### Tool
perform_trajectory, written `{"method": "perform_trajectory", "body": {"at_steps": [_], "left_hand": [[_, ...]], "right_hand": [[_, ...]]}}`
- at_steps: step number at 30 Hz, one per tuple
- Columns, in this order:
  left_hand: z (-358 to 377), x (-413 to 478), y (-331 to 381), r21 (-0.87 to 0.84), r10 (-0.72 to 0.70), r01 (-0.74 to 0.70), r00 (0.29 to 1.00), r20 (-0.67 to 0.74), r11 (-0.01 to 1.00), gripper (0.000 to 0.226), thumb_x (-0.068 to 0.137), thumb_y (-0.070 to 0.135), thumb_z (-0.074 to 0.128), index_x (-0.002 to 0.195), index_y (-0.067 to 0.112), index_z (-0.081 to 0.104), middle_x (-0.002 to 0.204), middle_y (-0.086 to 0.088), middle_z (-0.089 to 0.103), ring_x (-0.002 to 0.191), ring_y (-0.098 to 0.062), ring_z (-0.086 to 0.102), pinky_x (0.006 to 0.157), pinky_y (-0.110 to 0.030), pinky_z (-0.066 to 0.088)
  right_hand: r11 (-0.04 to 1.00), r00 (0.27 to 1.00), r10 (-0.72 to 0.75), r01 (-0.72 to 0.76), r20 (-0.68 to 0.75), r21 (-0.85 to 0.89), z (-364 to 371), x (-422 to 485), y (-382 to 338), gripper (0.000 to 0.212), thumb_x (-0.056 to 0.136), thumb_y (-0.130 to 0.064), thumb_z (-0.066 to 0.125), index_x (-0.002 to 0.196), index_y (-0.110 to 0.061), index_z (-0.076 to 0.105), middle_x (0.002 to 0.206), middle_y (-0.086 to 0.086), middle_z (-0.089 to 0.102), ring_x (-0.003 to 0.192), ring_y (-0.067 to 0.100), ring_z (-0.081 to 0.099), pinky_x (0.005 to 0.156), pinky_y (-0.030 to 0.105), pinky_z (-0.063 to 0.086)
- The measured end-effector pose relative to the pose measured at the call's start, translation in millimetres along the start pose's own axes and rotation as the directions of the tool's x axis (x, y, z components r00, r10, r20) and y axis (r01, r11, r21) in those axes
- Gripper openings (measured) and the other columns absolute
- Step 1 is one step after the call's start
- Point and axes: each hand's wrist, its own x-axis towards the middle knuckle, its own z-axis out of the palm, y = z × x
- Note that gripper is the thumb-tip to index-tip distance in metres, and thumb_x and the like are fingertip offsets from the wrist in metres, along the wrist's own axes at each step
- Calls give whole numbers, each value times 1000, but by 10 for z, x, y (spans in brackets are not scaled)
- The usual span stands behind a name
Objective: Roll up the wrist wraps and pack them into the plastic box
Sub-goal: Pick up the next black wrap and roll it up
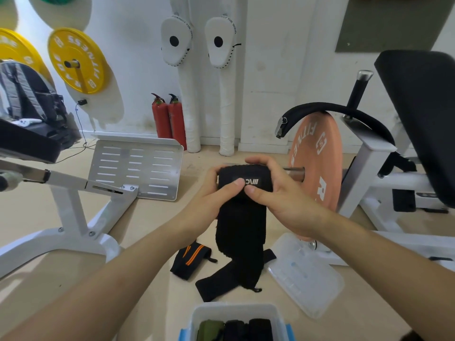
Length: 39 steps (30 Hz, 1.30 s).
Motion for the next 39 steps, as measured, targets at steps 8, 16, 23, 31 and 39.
{"method": "perform_trajectory", "body": {"at_steps": [8, 16, 23, 31, 39], "left_hand": [[25, -4, -1, -41, 47, -47, 999, -12, 998, 37, 103, 22, 55, 138, 18, 42, 126, -9, 63, 100, -9, 71, 72, -22, 58], [-57, -11, 8, -17, 177, -177, 984, 8, 984, 47, 96, 7, 65, 135, 24, 45, 122, -7, 61, 104, -17, 71, 77, -30, 61], [-71, -5, -47, 155, 295, -295, 955, 26, 943, 50, 97, 4, 66, 134, 26, 41, 120, 0, 57, 109, -10, 65, 83, -28, 59], [-7, -29, -80, 203, 283, -295, 955, 86, 934, 51, 103, 5, 56, 141, 25, 28, 124, 3, 52, 110, -4, 61, 90, -30, 56], [-86, -3, -39, 118, 208, -207, 978, -2, 971, 53, 87, 19, 79, 131, 35, 53, 113, 11, 65, 110, -11, 66, 87, -29, 60]], "right_hand": [[993, 997, 36, -28, 66, -112, 8, -2, 10, 57, 92, -29, 67, 139, -37, 36, 141, 5, 43, 127, 19, 55, 103, 36, 54], [986, 994, 104, -100, -19, 132, -68, 31, -38, 43, 93, -33, 62, 135, -32, 54, 135, 6, 59, 122, 27, 62, 91, 55, 58], [958, 992, 127, -116, -25, 264, -43, 40, -34, 38, 94, -24, 63, 131, -18, 57, 128, 14, 66, 114, 29, 67, 84, 41, 59], [891, 995, 103, -100, 18, 442, 87, 23, -6, 36, 100, -24, 54, 134, -13, 51, 134, 22, 60, 125, 37, 61, 104, 52, 51], [939, 999, 40, -33, -13, 341, -13, 32, 2, 35, 96, -8, 60, 131, -11, 56, 131, 26, 58, 122, 41, 61, 94, 47, 57]]}}
